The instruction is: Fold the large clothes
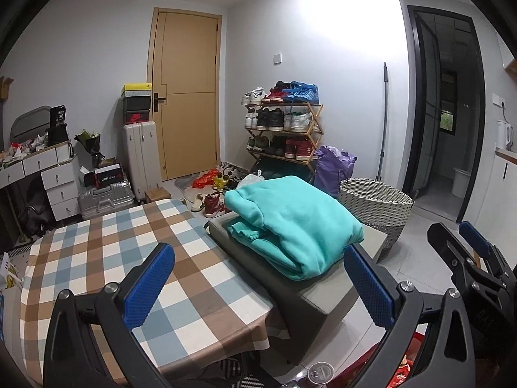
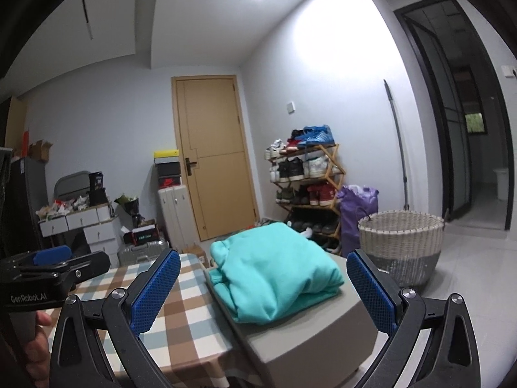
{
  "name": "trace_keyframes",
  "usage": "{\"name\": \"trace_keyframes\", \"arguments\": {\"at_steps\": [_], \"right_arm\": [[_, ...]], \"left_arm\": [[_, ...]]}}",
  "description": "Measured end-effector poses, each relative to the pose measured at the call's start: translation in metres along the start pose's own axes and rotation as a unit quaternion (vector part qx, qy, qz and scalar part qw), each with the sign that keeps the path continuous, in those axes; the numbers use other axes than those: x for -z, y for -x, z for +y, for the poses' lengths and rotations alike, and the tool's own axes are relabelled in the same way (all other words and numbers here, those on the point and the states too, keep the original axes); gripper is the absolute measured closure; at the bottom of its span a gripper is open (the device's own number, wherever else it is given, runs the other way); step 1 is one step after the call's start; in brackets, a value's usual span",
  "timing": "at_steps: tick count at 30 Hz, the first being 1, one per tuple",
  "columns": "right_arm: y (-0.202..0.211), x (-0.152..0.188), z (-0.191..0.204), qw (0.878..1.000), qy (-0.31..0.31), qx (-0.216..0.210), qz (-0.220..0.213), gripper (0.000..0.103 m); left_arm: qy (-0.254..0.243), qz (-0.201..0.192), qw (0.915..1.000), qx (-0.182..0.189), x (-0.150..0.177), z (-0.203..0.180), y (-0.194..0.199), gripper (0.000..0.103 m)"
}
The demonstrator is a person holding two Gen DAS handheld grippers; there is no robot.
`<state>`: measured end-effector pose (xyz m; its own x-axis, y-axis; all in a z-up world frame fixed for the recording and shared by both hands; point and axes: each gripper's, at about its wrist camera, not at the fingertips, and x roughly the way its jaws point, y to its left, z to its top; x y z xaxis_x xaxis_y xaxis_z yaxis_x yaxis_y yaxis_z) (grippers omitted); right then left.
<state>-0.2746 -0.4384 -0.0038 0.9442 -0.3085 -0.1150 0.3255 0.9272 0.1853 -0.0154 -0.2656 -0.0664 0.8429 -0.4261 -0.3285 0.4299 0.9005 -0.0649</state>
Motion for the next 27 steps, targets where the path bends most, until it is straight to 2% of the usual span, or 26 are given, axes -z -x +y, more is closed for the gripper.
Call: {"name": "trace_keyframes", "arguments": {"at_steps": [7, 16, 27], "right_arm": [[0.005, -0.002, -0.002, 1.000, 0.001, -0.001, -0.003, 0.000], [0.013, -0.006, 0.000, 1.000, -0.005, -0.009, -0.005, 0.000], [0.016, -0.007, 0.001, 1.000, -0.003, -0.013, -0.007, 0.000]], "left_arm": [[-0.001, 0.004, 1.0000, -0.001, -0.001, -0.001, 0.009, 0.001], [-0.004, 0.007, 0.9999, 0.014, -0.004, -0.004, 0.014, 0.001], [-0.016, 0.008, 0.9998, 0.006, -0.004, -0.012, 0.015, 0.001]]}}
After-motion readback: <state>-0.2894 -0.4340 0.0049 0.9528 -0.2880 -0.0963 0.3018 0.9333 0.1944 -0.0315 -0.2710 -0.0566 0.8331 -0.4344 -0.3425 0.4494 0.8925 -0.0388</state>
